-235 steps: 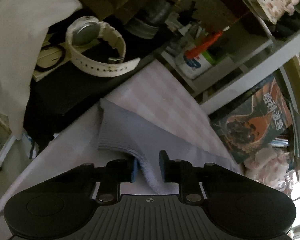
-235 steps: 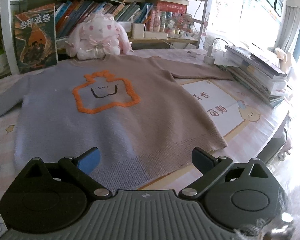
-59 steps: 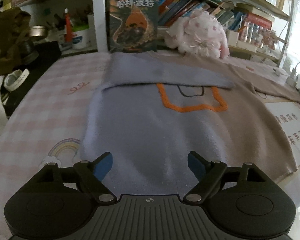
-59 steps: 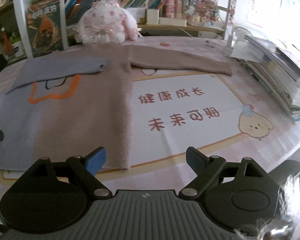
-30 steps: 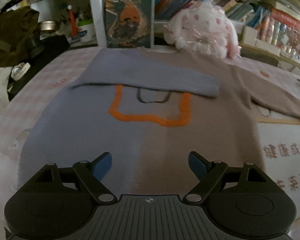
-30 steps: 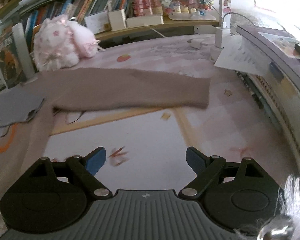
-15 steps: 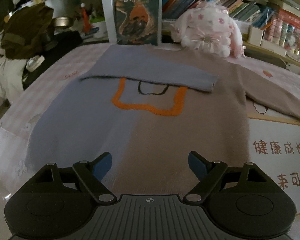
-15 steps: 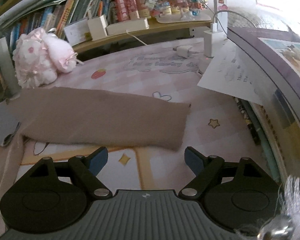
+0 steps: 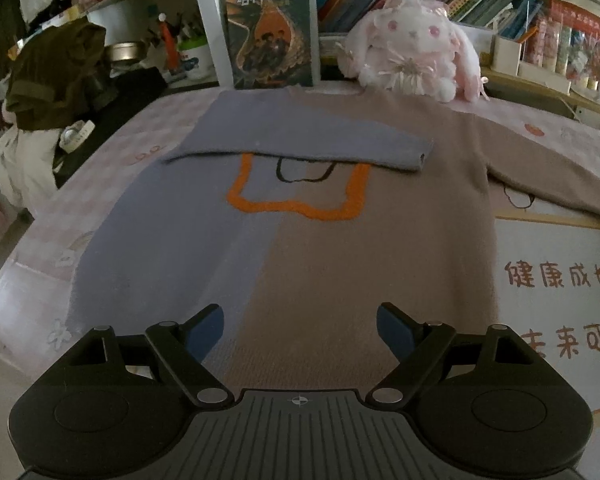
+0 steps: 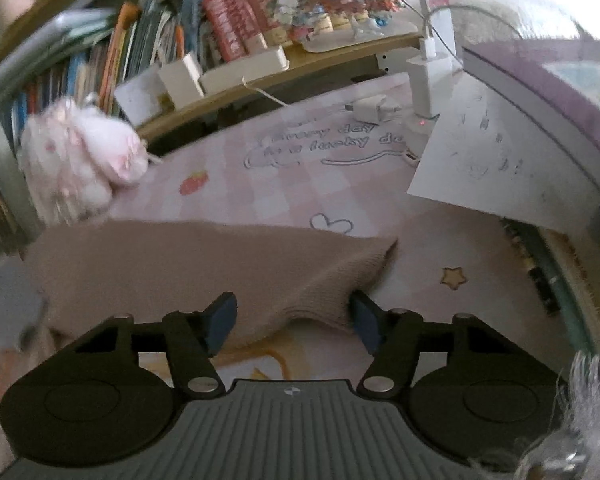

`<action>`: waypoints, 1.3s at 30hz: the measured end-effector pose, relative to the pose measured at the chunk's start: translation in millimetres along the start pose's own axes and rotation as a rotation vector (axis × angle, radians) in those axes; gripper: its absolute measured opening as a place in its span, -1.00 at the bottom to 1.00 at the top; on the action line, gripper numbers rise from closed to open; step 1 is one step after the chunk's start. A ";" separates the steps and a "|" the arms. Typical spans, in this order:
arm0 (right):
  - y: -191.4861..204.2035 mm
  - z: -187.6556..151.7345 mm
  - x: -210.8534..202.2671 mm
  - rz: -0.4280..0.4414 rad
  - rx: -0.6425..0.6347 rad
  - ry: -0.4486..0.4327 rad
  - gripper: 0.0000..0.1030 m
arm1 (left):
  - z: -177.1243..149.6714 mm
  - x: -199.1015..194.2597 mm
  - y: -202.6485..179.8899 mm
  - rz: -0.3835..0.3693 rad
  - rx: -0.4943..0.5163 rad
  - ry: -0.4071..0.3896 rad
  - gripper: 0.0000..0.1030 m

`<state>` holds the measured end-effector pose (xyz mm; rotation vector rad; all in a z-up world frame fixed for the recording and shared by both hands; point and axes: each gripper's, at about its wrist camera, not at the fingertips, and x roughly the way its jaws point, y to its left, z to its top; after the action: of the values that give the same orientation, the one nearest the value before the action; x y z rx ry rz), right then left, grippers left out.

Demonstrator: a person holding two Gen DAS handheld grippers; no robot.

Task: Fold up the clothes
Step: 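Move the right tool to the beige sleeve cuff, then close the right tool on the beige sleeve cuff and lift it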

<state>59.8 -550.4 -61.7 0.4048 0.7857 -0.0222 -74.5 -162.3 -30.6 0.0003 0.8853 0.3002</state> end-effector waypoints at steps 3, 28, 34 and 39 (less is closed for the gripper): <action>-5.1 2.0 2.1 0.049 0.071 -0.001 -0.06 | -0.4 -0.3 2.6 -0.001 -0.011 0.004 0.67; -28.0 12.2 11.9 0.125 0.319 0.002 -0.35 | 5.0 2.1 5.4 -0.004 -0.013 0.002 0.67; -32.7 14.5 13.2 0.088 0.337 0.042 -0.89 | 6.5 8.2 11.2 -0.010 -0.056 0.014 0.67; -21.1 23.0 0.7 0.143 0.330 0.014 -0.90 | 7.7 9.6 9.0 -0.024 -0.038 0.006 0.67</action>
<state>72.5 -578.2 -55.0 0.7738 0.7669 -0.0154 -65.2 -150.2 -31.9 -0.0463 0.8845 0.2946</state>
